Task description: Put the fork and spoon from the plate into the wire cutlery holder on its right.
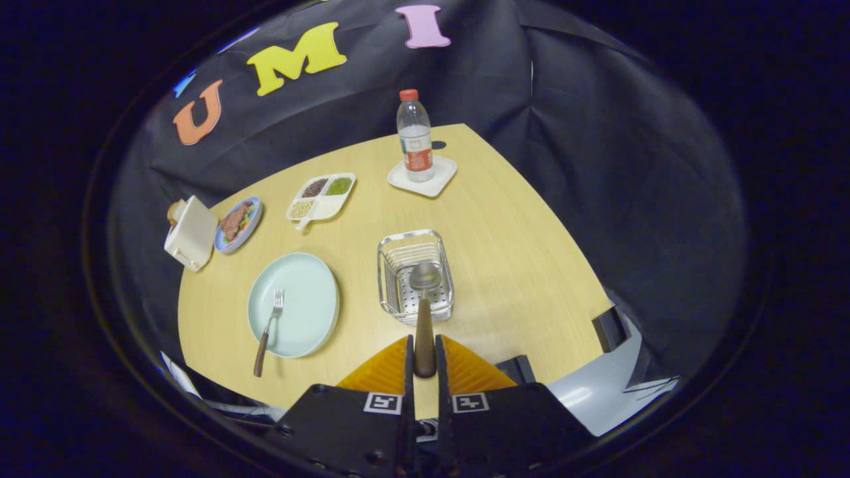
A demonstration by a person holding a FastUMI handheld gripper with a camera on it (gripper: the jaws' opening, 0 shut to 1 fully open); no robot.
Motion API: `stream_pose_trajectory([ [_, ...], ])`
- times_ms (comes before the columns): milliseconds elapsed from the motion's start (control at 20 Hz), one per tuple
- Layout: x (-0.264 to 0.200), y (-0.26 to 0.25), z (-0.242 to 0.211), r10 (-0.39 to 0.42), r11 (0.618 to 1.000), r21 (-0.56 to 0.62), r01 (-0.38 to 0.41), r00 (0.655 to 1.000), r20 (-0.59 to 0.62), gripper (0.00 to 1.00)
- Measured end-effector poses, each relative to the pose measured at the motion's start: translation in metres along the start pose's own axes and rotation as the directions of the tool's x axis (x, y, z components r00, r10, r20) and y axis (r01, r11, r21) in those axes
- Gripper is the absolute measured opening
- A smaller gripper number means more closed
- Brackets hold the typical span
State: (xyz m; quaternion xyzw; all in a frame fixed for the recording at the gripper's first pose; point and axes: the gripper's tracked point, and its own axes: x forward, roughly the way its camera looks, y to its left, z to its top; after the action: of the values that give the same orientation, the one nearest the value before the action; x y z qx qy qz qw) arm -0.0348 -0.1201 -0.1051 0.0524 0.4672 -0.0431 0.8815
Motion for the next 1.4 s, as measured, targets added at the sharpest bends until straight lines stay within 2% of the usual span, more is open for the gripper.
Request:
stream_pose_trajectory([
  [50, -0.004, 0.003, 0.004, 0.008, 1.000, 0.003, -0.008, 1.000, 0.011, 0.16],
  [100, -0.005, 0.004, 0.006, 0.012, 1.000, 0.009, -0.012, 1.000, 0.023, 0.28],
  [150, -0.007, 0.005, 0.009, 0.014, 1.000, 0.015, -0.015, 0.999, 0.035, 0.35],
  [300, -0.008, 0.008, 0.015, -0.005, 1.000, 0.010, 0.004, 0.998, 0.070, 0.71],
  [450, -0.017, 0.018, 0.021, -0.015, 1.000, 0.019, 0.013, 0.994, 0.106, 0.83],
  [600, -0.025, 0.037, 0.022, -0.027, 1.000, -0.001, 0.027, 0.990, 0.138, 0.90],
  [750, -0.030, 0.073, 0.017, 0.006, 1.000, -0.028, -0.002, 0.989, 0.148, 0.91],
  [1400, 0.027, 0.218, -0.071, 0.086, 0.986, -0.143, -0.089, 0.996, -0.029, 0.91],
])
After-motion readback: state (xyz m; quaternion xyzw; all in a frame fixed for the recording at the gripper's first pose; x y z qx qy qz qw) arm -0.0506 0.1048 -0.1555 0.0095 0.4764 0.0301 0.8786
